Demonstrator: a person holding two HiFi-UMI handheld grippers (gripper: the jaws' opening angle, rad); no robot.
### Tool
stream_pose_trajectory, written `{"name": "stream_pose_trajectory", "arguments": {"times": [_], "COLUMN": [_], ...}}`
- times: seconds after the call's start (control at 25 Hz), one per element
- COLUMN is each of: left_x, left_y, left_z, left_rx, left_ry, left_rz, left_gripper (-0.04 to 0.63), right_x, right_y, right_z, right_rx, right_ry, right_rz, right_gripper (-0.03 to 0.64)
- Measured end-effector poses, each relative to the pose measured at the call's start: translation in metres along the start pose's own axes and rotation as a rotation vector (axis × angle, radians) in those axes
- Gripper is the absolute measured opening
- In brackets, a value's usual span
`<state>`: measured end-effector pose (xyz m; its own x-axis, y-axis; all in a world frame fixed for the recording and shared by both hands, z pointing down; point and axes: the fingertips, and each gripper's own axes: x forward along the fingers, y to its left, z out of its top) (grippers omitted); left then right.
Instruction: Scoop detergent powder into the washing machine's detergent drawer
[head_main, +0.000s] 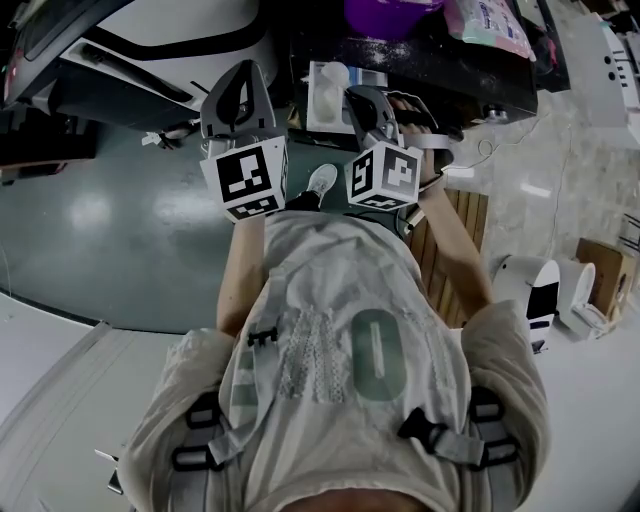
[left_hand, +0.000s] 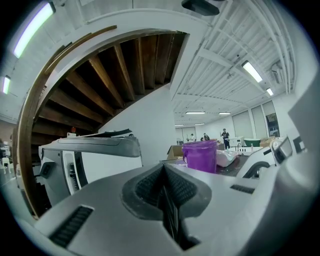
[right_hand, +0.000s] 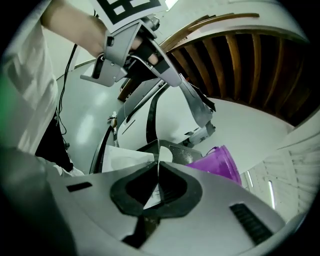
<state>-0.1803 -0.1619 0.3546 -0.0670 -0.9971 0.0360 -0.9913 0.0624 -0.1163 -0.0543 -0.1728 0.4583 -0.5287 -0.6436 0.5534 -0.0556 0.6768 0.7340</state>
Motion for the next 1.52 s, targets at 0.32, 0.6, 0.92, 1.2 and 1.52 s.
{"name": "stream_pose_trajectory", "arguments": {"times": [0.32, 0.6, 0.92, 1.2, 1.52], "left_x": [-0.002, -0.002, -0.002, -0.003, 0.002], "left_y": [-0.003, -0.005, -0.007, -0.008, -0.013], "left_z": [0.006, 0.02, 0.014, 0.009, 0.01], "left_rx": [0.0, 0.008, -0.011, -0.021, -0.026], "left_ry": [-0.013, -0.045, -0.031, -0.021, -0.022], "left_rz": [-0.006, -0.005, -0.005, -0.012, -0.031], "left_gripper": [0.02, 0.02, 0.02, 0.02, 0.02], "right_x": [-0.012, -0.022, -0.02, -0.017, -0.021], "right_y": [-0.024, -0.041, -0.022, -0.006, -0.021], "right_z": [0.009, 0.015, 0.015, 0.013, 0.008], "right_rx": [-0.115, -0.185, -0.227, -0.208, -0.201], "right_ry": [-0.036, -0.04, -0.042, -0.032, -0.019], "right_rz": [-0.153, -0.214, -0.146, -0.076, -0.11], "right_gripper": [0.011, 0.011, 0.011, 0.011, 0.011]}}
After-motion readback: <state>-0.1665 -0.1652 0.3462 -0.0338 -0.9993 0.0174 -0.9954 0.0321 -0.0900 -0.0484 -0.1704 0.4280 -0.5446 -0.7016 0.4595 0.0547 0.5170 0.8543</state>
